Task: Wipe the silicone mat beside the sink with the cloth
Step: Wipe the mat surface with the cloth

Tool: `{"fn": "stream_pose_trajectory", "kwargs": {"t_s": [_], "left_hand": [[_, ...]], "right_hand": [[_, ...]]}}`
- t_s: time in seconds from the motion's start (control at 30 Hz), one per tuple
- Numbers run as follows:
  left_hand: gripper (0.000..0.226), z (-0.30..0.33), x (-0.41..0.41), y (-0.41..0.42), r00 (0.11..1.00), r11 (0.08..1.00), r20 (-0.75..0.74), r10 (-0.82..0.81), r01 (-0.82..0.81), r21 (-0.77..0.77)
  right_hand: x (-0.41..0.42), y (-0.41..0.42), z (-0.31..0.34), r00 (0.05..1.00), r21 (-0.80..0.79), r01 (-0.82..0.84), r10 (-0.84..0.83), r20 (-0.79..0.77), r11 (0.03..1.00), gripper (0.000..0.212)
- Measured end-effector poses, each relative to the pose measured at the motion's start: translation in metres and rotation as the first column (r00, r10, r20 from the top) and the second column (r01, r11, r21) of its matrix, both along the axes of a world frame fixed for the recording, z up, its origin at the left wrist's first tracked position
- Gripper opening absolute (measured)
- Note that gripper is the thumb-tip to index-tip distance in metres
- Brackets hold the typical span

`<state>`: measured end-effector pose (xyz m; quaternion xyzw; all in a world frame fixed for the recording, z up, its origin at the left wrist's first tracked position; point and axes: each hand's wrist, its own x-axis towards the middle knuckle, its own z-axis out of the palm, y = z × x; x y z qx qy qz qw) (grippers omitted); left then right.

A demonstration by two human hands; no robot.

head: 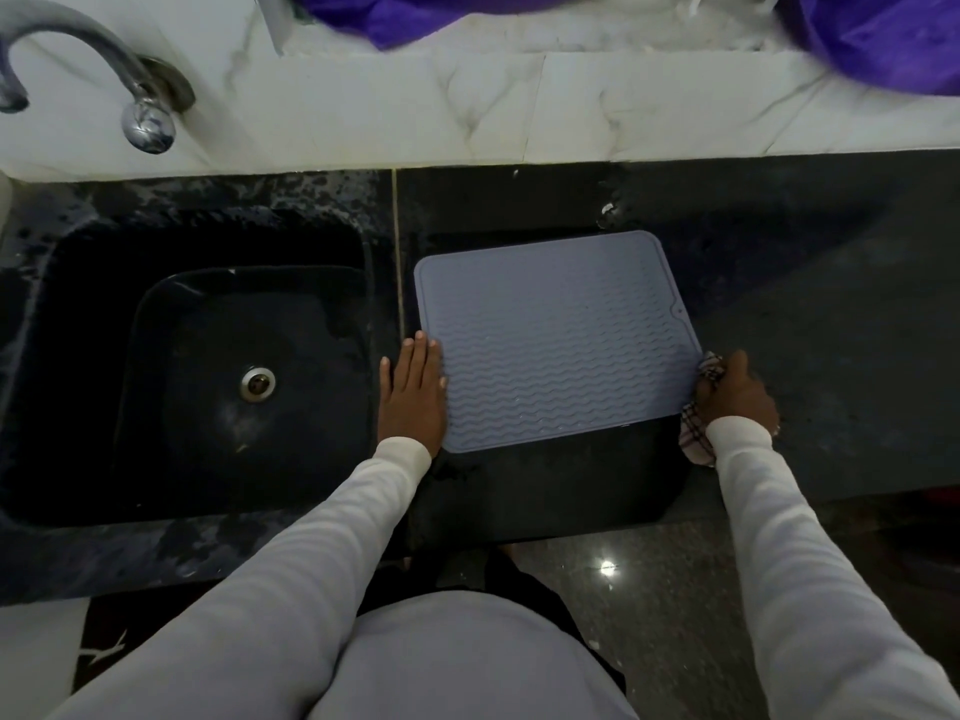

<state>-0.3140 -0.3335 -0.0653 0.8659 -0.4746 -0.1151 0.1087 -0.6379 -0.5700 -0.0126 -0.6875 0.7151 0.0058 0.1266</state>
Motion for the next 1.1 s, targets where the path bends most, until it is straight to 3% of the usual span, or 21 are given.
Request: {"fn": "stream_pose_trajectory", "kwargs": {"t_s": [0.1, 0.17, 0.3, 0.37, 0.47, 0.63, 0.83, 1.1], "left_hand": [[0.055, 0.0, 0.001, 0.0, 1.0, 1.0, -0.012, 0.006, -0.007, -0.008], [0.055, 0.0, 0.002, 0.0, 1.0, 1.0, -0.012, 0.006, -0.006, -0.018], [0.054, -0.002, 0.003, 0.0, 0.999, 0.999, -0.048, 0.017, -0.018, -0.036], [0.054, -0.002, 0.005, -0.001, 0.998, 0.999, -0.058, 0.024, -0.026, -0.042], [0.054, -0.002, 0.006, -0.002, 0.999, 0.999, -0.051, 0.019, -0.021, -0.039], [0.057, -0.006, 0.003, -0.003, 0.999, 0.999, -0.022, 0.03, -0.03, -0.012], [0.054, -0.004, 0.005, -0.001, 1.0, 1.0, -0.014, 0.006, -0.007, -0.013], [0.055, -0.003, 0.005, 0.0, 1.0, 1.0, -0.009, -0.002, 0.002, -0.011]], "right_hand": [[0.02, 0.014, 0.015, 0.997, -0.065, -0.009, 0.014, 0.072, 0.998, 0.038], [0.047, 0.033, 0.023, 0.975, -0.135, -0.067, 0.093, 0.202, 0.989, 0.031], [0.113, 0.101, 0.019, 0.822, -0.09, -0.359, 0.36, 0.441, 0.929, 0.03], [0.149, 0.142, 0.01, 0.765, -0.059, -0.51, 0.484, 0.424, 0.858, 0.032], [0.189, 0.195, -0.003, 0.721, -0.059, -0.661, 0.655, 0.226, 0.748, 0.025], [0.185, 0.209, -0.012, 0.756, -0.167, -0.644, 0.655, 0.012, 0.746, 0.038], [0.141, 0.173, -0.011, 0.783, -0.196, -0.605, 0.621, 0.028, 0.772, 0.026], [0.07, 0.107, -0.018, 0.886, -0.087, -0.454, 0.46, 0.055, 0.887, 0.036]]}}
